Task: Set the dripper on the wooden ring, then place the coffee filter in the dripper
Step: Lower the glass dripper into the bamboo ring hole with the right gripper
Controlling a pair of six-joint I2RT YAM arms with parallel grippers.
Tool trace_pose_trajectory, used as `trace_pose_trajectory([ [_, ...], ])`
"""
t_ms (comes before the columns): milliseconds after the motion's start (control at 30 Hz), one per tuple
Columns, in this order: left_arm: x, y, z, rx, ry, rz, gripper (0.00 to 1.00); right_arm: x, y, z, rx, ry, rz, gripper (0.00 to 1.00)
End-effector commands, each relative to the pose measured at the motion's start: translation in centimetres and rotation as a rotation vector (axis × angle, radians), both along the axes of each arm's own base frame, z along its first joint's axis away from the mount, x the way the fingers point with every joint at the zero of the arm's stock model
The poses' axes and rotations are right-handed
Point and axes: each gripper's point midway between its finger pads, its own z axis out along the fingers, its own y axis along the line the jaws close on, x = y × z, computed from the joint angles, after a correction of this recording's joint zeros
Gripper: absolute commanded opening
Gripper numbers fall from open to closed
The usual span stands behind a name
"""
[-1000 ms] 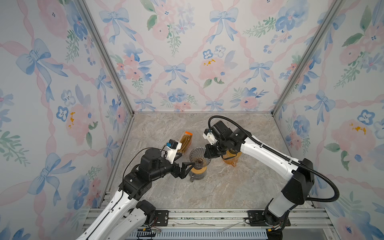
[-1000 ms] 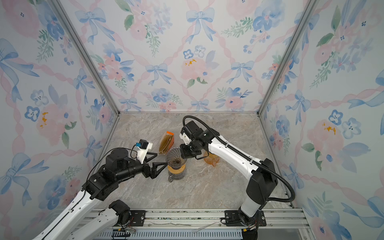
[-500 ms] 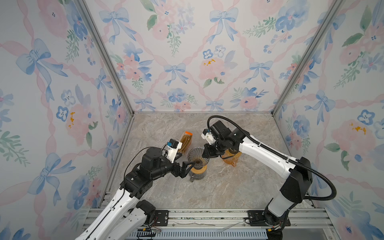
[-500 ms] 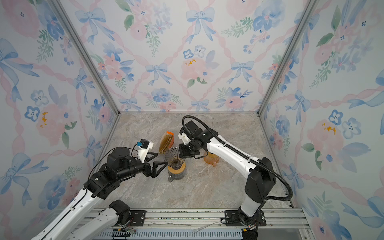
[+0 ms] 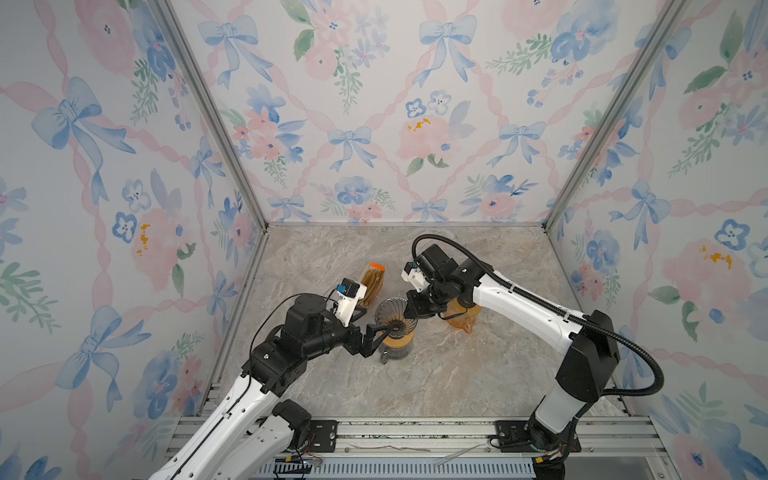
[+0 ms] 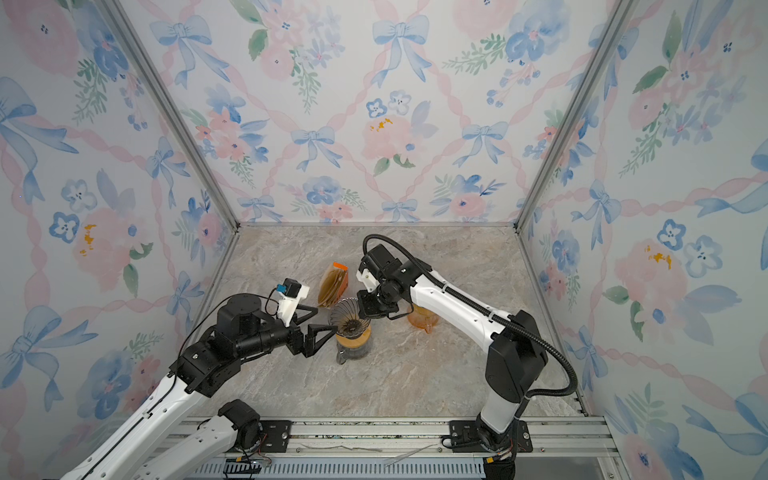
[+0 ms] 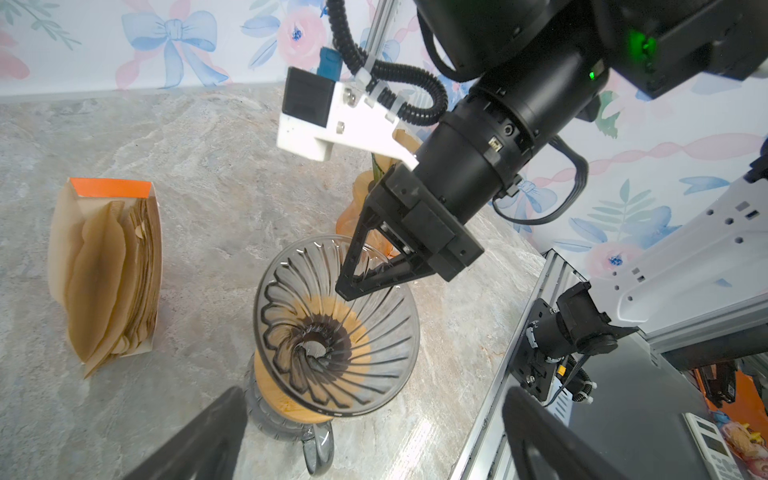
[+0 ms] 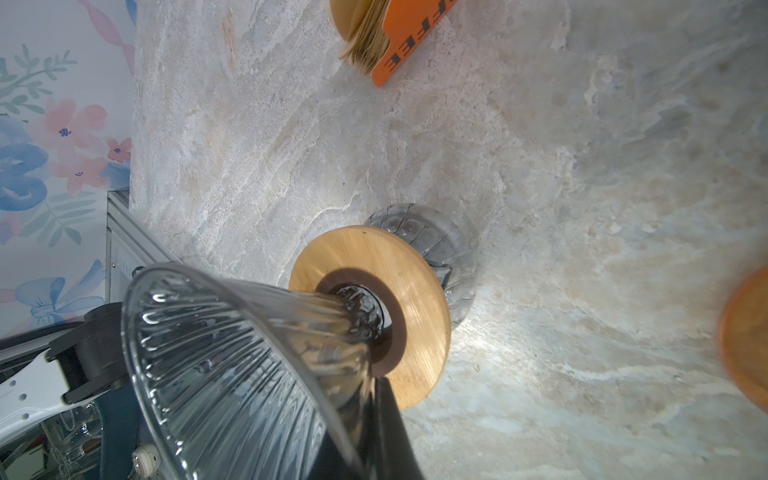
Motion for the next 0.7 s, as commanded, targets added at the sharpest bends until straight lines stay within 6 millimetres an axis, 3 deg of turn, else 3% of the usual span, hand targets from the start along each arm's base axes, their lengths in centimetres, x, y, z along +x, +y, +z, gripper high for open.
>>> trace_pose_trajectory([
  [0, -0.2, -0.4, 0.0, -0.017, 0.001, -0.029, 0.98, 0.0, 0.0, -0.5, 0.011, 0.025, -0.009, 0.08],
  [667, 0.2, -0.1, -0.1, -0.013, 0.003, 0.002, 0.98, -0.3, -0.1, -2.0, -0.001, 0.05, -0.007, 0.09],
])
